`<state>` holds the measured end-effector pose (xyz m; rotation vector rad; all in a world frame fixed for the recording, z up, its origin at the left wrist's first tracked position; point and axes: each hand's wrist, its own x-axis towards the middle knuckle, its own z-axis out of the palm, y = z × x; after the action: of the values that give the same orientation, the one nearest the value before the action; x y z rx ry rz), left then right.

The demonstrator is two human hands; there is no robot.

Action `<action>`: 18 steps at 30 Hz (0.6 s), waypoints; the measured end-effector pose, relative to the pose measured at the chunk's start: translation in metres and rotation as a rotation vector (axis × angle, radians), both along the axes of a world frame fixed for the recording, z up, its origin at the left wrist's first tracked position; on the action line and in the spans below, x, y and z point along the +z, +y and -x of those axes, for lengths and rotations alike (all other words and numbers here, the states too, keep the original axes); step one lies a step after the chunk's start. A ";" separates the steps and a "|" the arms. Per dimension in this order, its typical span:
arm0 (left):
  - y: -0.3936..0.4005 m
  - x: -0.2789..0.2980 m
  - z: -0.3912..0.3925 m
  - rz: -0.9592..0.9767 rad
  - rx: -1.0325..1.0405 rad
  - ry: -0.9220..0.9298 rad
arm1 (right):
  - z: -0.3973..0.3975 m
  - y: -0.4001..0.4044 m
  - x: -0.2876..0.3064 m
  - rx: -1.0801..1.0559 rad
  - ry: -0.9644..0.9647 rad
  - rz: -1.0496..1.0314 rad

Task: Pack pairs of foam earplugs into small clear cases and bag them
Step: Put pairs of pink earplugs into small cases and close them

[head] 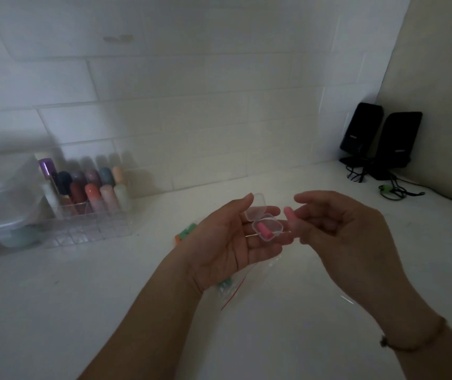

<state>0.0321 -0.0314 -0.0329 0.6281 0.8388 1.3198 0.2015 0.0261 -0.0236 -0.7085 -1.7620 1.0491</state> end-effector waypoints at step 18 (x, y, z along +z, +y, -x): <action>0.000 -0.002 -0.003 -0.003 -0.024 -0.017 | 0.002 0.006 -0.018 -0.043 -0.313 -0.400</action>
<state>0.0346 -0.0310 -0.0348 0.6269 0.8128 1.3031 0.1996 0.0317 -0.0415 -0.6767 -2.1322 0.5467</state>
